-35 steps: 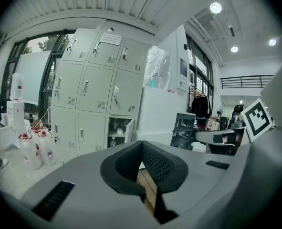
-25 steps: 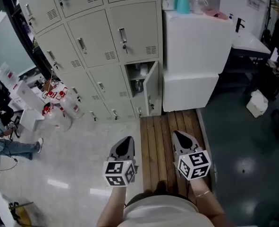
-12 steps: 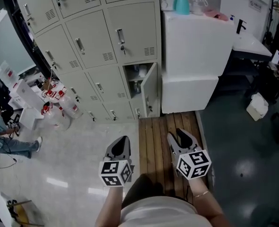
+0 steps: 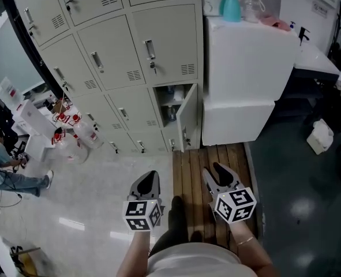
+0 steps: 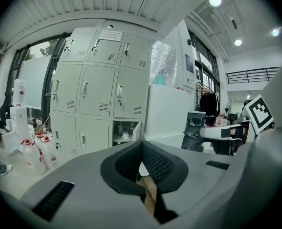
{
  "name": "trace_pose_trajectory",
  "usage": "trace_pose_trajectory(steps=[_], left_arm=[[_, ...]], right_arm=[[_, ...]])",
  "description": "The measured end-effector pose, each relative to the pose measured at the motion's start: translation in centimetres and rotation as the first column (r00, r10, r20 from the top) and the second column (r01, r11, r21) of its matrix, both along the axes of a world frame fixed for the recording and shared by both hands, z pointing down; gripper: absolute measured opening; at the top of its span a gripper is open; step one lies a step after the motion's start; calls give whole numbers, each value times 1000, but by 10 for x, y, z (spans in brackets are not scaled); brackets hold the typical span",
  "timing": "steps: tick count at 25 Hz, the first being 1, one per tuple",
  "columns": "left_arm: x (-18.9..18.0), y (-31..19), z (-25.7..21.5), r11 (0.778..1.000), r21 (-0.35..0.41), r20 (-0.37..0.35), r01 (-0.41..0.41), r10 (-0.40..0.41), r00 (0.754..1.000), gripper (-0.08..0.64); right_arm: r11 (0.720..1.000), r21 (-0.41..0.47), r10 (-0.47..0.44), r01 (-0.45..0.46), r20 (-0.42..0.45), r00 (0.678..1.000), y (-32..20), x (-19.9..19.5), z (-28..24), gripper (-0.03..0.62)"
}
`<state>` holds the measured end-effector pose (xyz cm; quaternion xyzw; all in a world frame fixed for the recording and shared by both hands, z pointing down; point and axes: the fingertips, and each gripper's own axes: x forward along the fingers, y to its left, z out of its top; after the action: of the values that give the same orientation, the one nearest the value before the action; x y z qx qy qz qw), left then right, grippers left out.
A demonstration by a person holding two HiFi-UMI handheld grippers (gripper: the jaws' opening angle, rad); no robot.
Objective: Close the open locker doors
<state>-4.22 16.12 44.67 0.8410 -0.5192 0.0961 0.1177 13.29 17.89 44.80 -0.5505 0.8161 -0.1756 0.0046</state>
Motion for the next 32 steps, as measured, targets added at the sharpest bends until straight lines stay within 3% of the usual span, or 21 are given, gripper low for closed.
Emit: trace_pose_trajectory(steps=[9, 17, 32], left_arm=[[-23, -117, 4, 1000, 6, -15, -16, 17, 1000, 20], [-34, -219, -9, 996, 22, -18, -90, 90, 996, 20], [-40, -302, 8, 992, -21, -40, -124, 123, 992, 20]], right_arm=[[1000, 12, 9, -8, -31, 999, -114, -28, -3, 144], [998, 5, 69, -69, -35, 997, -207, -45, -6, 144], [992, -63, 102, -106, -62, 993, -283, -55, 20, 144]])
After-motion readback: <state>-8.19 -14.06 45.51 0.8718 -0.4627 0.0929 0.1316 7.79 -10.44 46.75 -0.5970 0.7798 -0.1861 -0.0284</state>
